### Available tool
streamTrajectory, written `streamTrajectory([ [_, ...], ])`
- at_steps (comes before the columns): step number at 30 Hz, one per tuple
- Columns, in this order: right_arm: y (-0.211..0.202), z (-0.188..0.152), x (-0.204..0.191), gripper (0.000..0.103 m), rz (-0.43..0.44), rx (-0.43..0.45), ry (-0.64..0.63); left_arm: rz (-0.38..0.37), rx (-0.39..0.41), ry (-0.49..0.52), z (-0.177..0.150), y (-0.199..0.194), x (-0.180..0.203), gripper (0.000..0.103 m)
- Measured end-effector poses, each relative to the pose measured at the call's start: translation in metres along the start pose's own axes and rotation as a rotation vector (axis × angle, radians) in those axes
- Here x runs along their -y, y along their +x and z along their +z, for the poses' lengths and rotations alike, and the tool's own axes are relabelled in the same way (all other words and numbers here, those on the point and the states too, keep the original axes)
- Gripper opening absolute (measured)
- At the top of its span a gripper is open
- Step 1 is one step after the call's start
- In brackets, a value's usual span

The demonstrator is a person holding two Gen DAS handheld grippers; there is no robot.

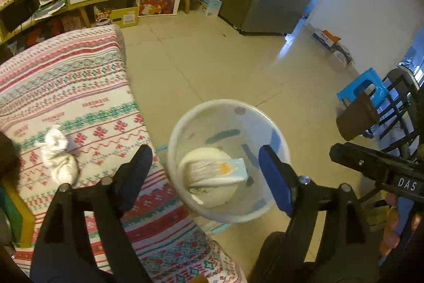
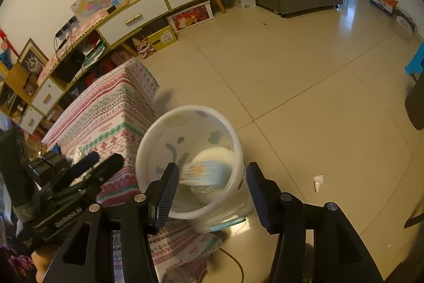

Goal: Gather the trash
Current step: 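Carry both to white bin, left drops carton while right drops tissue, then move both tools back to table, opening left tool around red can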

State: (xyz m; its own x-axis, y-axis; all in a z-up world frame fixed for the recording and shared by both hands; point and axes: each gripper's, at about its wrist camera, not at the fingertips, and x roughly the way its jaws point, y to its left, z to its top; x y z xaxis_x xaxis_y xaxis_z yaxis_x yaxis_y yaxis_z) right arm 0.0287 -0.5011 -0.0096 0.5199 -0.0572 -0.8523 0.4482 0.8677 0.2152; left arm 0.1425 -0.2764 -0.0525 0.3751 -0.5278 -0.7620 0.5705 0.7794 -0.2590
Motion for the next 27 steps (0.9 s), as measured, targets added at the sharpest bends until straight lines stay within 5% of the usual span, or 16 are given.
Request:
streamTrajectory([
  [12,-0.011,0.002,-0.014,0.07,0.005,0.024,-0.02,0.077,0.002,-0.021,-0.007,-0.038,-0.027,0.085],
  [27,-0.019,-0.005,-0.079,0.078,0.038,0.042,-0.151,0.181,0.009,-0.08,-0.019,-0.103,-0.088,0.092],
])
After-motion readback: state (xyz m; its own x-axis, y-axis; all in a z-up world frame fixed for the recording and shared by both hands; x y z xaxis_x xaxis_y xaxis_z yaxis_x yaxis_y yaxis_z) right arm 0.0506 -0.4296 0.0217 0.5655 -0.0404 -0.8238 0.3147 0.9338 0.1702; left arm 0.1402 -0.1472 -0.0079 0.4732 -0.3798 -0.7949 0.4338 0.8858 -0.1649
